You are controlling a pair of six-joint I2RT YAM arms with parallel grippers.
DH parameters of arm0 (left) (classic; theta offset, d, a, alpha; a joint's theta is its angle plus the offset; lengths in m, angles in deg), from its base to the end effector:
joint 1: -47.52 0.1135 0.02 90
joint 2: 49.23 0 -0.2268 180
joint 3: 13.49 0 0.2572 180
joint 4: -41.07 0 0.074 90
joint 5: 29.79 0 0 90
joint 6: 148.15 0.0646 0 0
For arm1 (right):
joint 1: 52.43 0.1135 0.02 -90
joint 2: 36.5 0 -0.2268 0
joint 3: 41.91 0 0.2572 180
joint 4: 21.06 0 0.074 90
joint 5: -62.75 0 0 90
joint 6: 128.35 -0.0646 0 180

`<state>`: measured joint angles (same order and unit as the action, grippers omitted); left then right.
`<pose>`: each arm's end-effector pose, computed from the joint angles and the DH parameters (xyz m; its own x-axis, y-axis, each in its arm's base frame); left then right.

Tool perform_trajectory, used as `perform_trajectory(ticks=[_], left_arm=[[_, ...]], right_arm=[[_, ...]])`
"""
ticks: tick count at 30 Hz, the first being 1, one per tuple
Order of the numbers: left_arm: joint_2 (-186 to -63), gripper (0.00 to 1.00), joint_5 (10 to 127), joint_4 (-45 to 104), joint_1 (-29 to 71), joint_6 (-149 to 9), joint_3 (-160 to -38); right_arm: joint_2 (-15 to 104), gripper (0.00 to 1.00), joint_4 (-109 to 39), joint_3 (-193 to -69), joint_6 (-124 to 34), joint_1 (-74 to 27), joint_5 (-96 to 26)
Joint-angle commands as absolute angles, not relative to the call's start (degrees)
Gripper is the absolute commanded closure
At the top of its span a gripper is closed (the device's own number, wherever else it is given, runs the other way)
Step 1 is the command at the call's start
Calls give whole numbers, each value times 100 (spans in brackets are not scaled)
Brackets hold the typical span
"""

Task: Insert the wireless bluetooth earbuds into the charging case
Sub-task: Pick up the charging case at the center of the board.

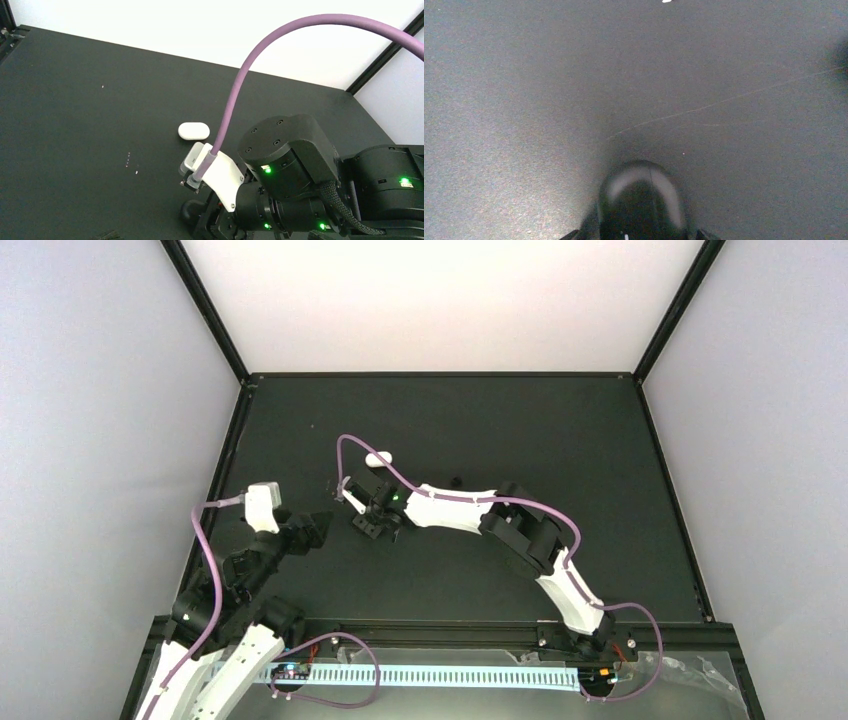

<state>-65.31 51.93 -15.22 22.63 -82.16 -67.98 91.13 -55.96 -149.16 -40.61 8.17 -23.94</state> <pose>0.1263 -0.0483 0.2938 -0.3733 -0.2707 -0.8873 0.1536 0.9253 -0.3469 0.2381 0.4150 0.0897 -0.4368 -0.6951 -0.5710 -0.8370 0.5466 -0.0250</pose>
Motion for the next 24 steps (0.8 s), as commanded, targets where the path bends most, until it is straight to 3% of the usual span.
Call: perform_trajectory(ticks=[1, 5, 13, 20, 24], left_arm=[[-6467, 1, 5298, -1442, 2229, -8113, -6788], [-6395, 1, 5252, -1406, 2234, -8124, -6753], [-6487, 1, 5330, -1288, 2229, -8143, -6688], [-6582, 1, 5352, -1253, 2230, -8192, -6679], [-6405, 1, 5052, -1174, 2229, -8527, -6559]], right_arm=[[9327, 45, -5718, -14951, -3969, 796, -2598], [9097, 52, -5443, -14550, -4098, 797, -2628], [8778, 49, -5180, -13958, -4212, 795, -2682], [8609, 69, -4975, -13737, -4184, 789, -2617], [8035, 73, -4495, -13180, -4253, 797, -2407]])
